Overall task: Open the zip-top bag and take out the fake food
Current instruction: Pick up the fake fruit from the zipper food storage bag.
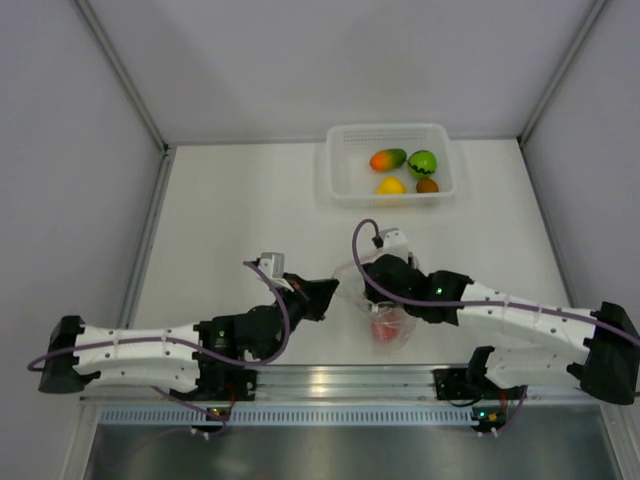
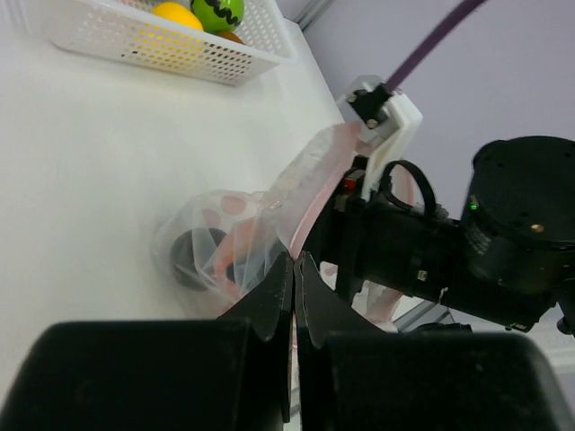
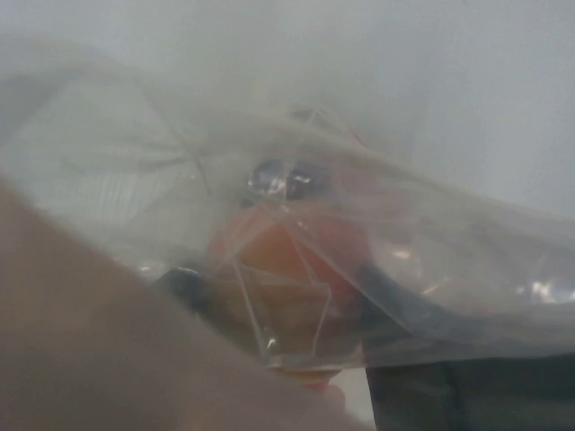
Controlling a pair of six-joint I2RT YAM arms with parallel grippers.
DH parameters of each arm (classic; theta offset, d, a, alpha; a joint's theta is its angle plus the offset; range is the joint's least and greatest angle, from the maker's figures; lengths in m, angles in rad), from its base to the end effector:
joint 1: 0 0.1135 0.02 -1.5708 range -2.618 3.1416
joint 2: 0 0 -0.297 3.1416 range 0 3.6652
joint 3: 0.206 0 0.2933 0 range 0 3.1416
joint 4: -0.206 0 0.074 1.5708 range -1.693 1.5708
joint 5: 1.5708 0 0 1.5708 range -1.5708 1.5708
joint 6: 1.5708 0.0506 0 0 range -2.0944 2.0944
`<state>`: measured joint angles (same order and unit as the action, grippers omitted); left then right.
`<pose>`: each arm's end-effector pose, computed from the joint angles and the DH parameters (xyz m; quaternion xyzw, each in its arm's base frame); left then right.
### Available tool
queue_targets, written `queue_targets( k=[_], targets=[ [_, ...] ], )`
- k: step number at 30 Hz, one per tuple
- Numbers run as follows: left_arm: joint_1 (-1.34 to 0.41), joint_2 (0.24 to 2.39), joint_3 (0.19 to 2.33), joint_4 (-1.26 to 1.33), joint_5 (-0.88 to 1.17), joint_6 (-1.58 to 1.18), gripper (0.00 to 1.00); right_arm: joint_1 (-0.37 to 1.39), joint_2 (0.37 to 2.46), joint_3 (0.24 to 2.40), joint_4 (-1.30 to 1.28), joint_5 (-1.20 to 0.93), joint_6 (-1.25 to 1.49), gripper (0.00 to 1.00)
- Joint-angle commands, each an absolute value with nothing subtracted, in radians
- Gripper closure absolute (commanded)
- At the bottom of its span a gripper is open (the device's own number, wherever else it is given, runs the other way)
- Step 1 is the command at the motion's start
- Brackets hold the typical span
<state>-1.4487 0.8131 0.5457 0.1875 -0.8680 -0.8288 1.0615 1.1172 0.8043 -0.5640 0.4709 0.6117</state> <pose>0.0645 -0.2087 0.3027 -0.0683 0.7219 -0.4295 0.5383 0.1457 0.2138 0.2576 -0.1266 0.9091 0.0985 0.3844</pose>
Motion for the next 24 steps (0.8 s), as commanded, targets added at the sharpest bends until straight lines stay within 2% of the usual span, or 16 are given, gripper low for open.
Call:
queue_targets(
  k=[1,11,24],
  targets=[
    [-1.442,0.870,0.623,0.308,-0.807,-0.726,1.00,1.043,1.172,0.890,-0.609,0.529,0.612,0.67],
    [-1.442,1.037,0.686,0.457,-0.650,-0.666,1.00,1.086,1.259,1.008,-0.588,0.552,0.702,0.72],
    [-1.442,1.072,0.650,0.466,-0.692,-0.663,1.00,1.098,1.250,1.086,-0.733,0.606,0.795,0.72]
  ],
)
